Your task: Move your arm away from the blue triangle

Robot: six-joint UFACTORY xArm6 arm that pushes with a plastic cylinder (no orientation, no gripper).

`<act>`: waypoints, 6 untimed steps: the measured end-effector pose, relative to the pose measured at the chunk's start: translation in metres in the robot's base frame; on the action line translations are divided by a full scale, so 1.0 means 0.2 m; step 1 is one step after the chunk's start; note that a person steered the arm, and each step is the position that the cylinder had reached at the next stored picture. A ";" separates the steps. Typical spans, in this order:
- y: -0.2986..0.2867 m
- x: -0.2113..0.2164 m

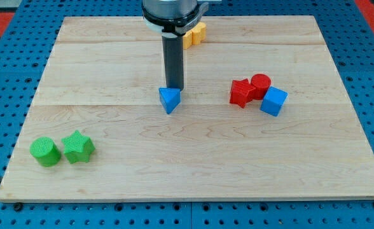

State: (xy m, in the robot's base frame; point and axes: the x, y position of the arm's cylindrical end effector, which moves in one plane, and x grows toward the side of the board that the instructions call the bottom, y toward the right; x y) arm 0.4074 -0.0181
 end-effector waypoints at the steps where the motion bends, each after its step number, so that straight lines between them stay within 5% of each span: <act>1: 0.27 0.00; 2: 0.13 0.23; 4: -0.09 0.24; 6: 0.73 0.52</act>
